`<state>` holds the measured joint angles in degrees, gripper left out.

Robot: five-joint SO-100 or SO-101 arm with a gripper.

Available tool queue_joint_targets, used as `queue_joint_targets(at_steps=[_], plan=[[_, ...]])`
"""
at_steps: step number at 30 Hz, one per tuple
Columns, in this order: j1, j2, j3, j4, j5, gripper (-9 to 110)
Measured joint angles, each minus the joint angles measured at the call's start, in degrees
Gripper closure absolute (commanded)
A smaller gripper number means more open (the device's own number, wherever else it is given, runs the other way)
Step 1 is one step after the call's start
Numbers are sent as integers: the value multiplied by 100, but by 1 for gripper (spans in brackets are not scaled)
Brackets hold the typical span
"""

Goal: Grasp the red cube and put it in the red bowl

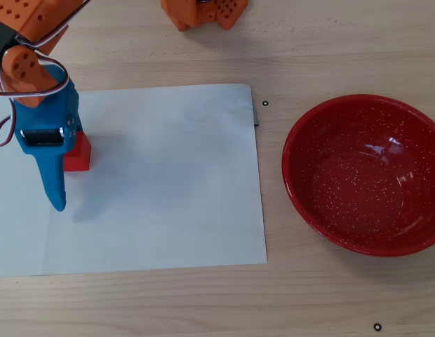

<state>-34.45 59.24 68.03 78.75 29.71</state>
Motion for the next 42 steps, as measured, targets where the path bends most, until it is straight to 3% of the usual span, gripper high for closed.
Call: queue_joint_targets(at_steps=[12, 21, 30, 42], plan=[[0, -62, -132, 70, 141, 70], [0, -70, -185, 123, 176, 75], [9, -70, -237, 290, 316, 100], [9, -97, -1169, 1020, 202, 101]])
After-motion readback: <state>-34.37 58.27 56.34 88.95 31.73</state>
